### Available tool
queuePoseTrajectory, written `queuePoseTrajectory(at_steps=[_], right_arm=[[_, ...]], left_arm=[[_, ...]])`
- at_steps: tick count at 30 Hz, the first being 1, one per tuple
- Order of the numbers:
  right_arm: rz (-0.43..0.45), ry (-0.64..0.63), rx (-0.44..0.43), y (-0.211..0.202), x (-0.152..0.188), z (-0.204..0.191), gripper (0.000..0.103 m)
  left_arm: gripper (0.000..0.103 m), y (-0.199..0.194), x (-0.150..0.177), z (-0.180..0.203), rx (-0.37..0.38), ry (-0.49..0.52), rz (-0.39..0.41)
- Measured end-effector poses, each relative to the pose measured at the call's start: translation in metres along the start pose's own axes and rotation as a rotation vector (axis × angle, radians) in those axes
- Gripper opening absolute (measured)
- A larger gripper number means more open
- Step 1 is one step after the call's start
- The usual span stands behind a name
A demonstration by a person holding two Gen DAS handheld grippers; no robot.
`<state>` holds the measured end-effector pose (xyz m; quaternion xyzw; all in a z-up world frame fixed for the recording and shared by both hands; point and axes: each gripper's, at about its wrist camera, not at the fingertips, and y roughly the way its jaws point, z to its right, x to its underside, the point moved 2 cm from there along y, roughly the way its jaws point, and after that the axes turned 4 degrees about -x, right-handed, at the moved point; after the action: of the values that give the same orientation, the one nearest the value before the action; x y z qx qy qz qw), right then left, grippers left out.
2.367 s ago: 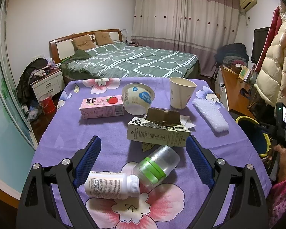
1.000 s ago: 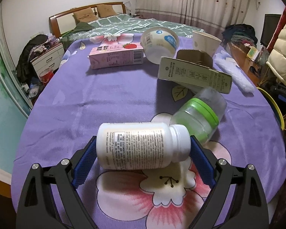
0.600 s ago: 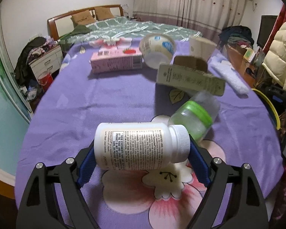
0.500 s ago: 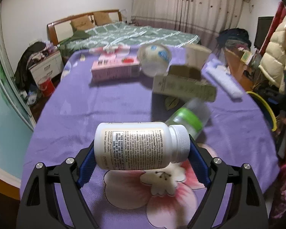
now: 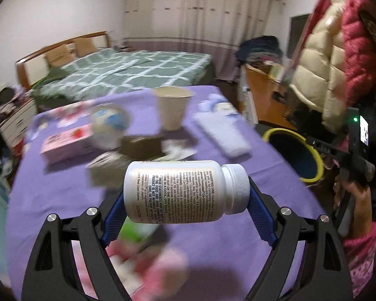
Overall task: Collect trash
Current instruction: 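Carry the pill bottle over the bin and drop it with the left tool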
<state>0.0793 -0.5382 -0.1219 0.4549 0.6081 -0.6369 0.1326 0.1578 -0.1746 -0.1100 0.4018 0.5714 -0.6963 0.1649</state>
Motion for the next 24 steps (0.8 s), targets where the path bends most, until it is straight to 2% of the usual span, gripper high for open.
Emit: queuePoseTrajectory(at_steps=[5,8,14,21,24], right_arm=[[0.013,0.024,-0.005,-0.021,0.003,0.030,0.062],[0.024,0.043,-0.006,-0.032,0.006,0.047,0.062],[0.042,0.073,0.015,-0.055,0.014,0.079,0.062],[0.061,0.115,0.051,-0.073,0.020,0.108,0.065],[0.058,0.124,0.054,-0.071,0.021,0.113,0.066]], left_arm=[[0.084,0.044,-0.036,0.079,0.102,0.124,-0.008],[0.084,0.073,-0.055,0.127,0.131,0.188,-0.011],[0.084,0.137,-0.081,0.212,0.207,0.248,-0.091],[0.084,0.187,-0.084,0.267,0.251,0.266,-0.172],[0.087,0.206,-0.084,0.278,0.226,0.260,-0.199]])
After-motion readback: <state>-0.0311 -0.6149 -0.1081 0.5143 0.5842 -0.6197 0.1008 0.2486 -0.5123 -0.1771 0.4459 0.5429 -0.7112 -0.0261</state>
